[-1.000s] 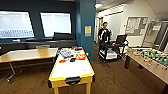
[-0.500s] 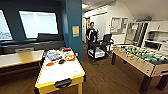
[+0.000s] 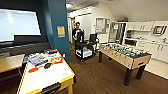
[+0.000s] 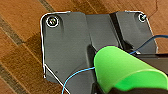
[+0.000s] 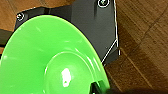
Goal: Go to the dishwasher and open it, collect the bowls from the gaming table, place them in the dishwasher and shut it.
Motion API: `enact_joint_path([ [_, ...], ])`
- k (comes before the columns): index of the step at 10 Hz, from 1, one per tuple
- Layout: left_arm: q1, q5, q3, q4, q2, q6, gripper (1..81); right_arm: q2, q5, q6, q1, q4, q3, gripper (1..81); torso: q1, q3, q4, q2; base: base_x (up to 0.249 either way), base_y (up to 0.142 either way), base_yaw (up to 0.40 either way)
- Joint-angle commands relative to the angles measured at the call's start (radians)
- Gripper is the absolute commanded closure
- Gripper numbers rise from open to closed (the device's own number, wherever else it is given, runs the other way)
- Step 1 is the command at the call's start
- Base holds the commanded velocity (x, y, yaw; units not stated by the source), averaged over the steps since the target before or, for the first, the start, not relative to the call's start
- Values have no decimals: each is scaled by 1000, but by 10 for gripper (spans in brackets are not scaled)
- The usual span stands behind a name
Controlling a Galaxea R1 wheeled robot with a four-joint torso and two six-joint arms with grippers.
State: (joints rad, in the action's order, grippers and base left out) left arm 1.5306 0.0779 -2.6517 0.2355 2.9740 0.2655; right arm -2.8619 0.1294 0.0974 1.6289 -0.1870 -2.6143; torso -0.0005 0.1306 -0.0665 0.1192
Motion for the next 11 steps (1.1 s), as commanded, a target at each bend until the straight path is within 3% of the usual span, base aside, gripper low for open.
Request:
enact_joint_path([
  [1, -43, -56, -40, -22, 22, 11, 811, 10, -50, -2, -40, -9, -24, 811, 1, 0, 0, 0, 0, 0, -400],
  [3, -43, -58, -96, -24, 39, 11, 811, 10, -50, -2, -37, -9, -51, 811, 1, 0, 0, 0, 0, 0, -400],
  [6, -43, -59, -97, -21, 5, 11, 811, 49, -48, -2, -25, 0, -98, 811, 1, 0, 0, 0, 0, 0, -400],
  [11, -43, -61, -93, -12, -24, 11, 811, 137, -39, 2, 4, 4, -55, 811, 1, 0, 0, 0, 0, 0, -400],
])
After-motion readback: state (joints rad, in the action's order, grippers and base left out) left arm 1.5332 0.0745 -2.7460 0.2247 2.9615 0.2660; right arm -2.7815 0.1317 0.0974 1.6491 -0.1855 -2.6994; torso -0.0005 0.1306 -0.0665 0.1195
